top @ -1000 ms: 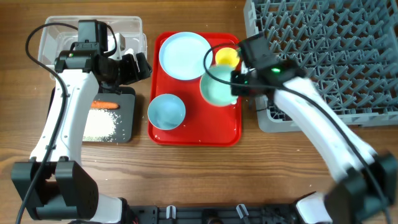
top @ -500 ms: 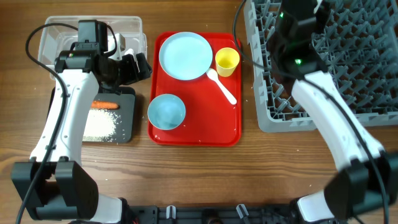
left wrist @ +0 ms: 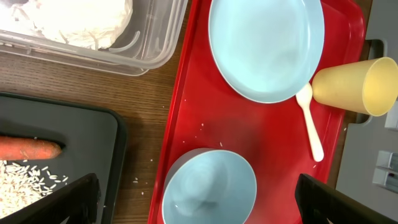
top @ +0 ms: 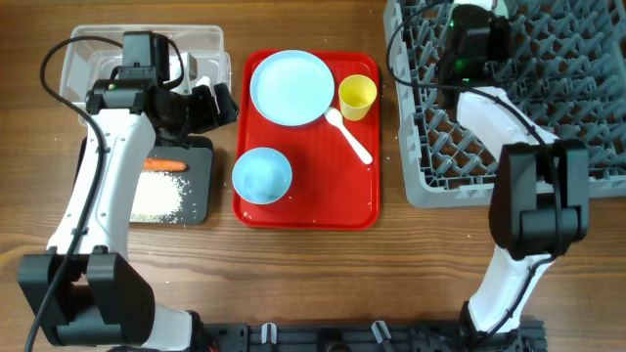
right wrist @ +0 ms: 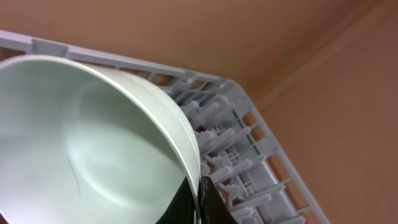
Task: Sort waste into correct bins and load items into the dishwasher rack
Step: 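Lift the green bowl right and place it in the grey rack, then move the right gripper back and grasp the light-blue bowl's rim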
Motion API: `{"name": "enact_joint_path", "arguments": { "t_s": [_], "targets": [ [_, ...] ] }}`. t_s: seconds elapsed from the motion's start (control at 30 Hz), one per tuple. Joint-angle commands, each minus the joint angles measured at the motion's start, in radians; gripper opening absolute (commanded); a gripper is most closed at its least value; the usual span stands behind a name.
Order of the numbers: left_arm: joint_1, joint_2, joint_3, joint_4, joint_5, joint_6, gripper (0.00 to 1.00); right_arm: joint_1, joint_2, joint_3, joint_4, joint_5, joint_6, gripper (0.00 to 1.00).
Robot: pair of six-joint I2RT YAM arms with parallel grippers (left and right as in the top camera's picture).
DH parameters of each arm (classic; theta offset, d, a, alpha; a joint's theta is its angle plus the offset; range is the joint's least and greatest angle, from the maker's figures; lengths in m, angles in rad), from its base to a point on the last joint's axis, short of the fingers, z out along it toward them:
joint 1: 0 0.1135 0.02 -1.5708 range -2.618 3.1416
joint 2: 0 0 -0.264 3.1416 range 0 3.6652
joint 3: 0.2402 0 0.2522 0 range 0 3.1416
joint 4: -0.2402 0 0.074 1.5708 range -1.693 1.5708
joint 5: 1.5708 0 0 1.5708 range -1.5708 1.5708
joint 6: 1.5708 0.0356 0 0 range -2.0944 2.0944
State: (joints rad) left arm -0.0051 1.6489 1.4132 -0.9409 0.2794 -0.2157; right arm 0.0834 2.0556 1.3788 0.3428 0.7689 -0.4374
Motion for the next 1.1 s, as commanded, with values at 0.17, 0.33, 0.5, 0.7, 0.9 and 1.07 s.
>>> {"name": "enact_joint_path", "arguments": {
  "t_s": [0.17, 0.33, 0.5, 0.7, 0.9, 1.07],
  "targets": [
    [0.003, -0.016, 0.006, 0.002, 0.011, -0.002, 1.00, 0.024, 0.036, 0.007, -0.007, -0.012, -0.004, 0.04],
    [0.003, -0.016, 0.006, 0.002, 0.011, -0.002, 1.00, 0.119, 0.036, 0.007, -0.180, -0.011, -0.003, 0.34],
    [0.003, -0.016, 0.006, 0.002, 0.011, -0.002, 1.00, 0.154, 0.035, 0.007, -0.245, -0.004, 0.031, 0.73],
    [0.003, -0.016, 0.006, 0.002, 0.011, -0.002, 1.00, 0.161, 0.011, 0.007, -0.349, -0.003, 0.175, 0.77],
    [0.003, -0.016, 0.006, 0.002, 0.011, -0.002, 1.00, 0.161, -0.161, 0.007, -0.519, -0.102, 0.324, 0.83],
    [0.003, -0.016, 0.006, 0.002, 0.011, -0.002, 1.00, 0.162, -0.331, 0.007, -0.762, -0.443, 0.493, 1.00]
  ]
}}
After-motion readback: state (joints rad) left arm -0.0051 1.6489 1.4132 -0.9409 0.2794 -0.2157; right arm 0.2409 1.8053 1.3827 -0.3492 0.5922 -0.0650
